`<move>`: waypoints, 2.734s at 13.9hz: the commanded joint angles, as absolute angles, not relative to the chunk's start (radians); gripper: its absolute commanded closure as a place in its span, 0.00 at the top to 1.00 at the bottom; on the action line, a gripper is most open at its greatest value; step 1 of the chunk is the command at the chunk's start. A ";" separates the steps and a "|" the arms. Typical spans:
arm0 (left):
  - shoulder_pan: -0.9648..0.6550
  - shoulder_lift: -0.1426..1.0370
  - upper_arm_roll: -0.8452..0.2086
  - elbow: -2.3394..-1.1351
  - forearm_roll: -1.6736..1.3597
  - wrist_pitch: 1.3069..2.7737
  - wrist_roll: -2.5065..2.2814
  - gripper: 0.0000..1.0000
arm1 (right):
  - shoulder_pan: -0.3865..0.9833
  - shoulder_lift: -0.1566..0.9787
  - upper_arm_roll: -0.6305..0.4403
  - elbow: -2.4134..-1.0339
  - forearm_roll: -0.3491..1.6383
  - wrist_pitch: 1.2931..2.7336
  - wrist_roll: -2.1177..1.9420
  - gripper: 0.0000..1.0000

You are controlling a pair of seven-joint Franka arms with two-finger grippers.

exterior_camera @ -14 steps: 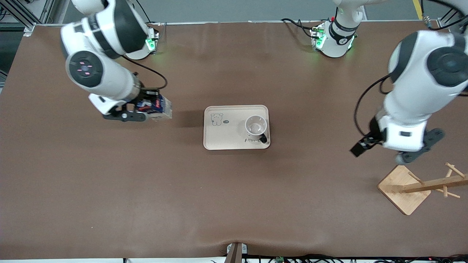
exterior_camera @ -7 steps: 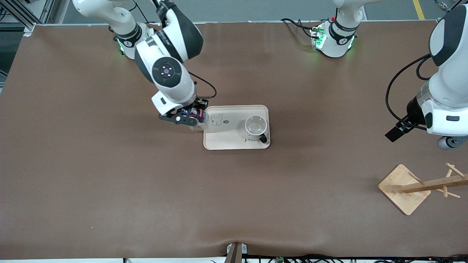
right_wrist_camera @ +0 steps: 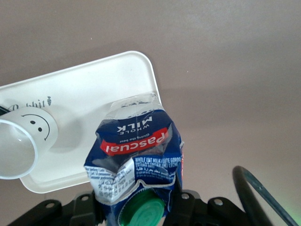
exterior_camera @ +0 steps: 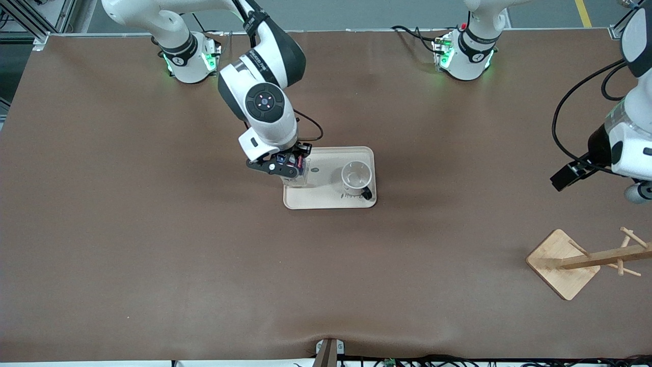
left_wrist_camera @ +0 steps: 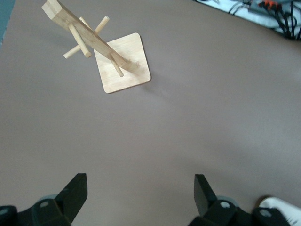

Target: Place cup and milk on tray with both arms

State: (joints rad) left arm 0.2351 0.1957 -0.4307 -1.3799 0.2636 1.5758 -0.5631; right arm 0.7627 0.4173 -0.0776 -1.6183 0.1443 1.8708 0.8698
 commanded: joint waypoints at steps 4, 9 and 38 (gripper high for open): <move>0.049 0.104 -0.219 -1.404 0.207 1.491 -0.392 1.00 | 0.807 0.472 -0.092 -1.588 0.161 1.868 0.894 0.00; 0.041 0.026 -0.106 -1.440 0.100 1.477 -0.263 1.00 | 0.810 0.488 -0.091 -1.589 0.170 1.931 0.908 0.00; 0.063 -0.032 -0.101 -1.467 0.015 1.420 -0.224 1.00 | 0.341 0.339 -0.115 -1.180 0.132 1.402 0.624 1.00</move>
State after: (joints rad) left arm 0.0519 -0.0205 -0.1052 -1.4667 0.0340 1.4263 -0.2584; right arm 0.3839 0.3861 -0.1197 -1.1805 0.1476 1.4205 0.7542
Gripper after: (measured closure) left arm 0.000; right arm 0.000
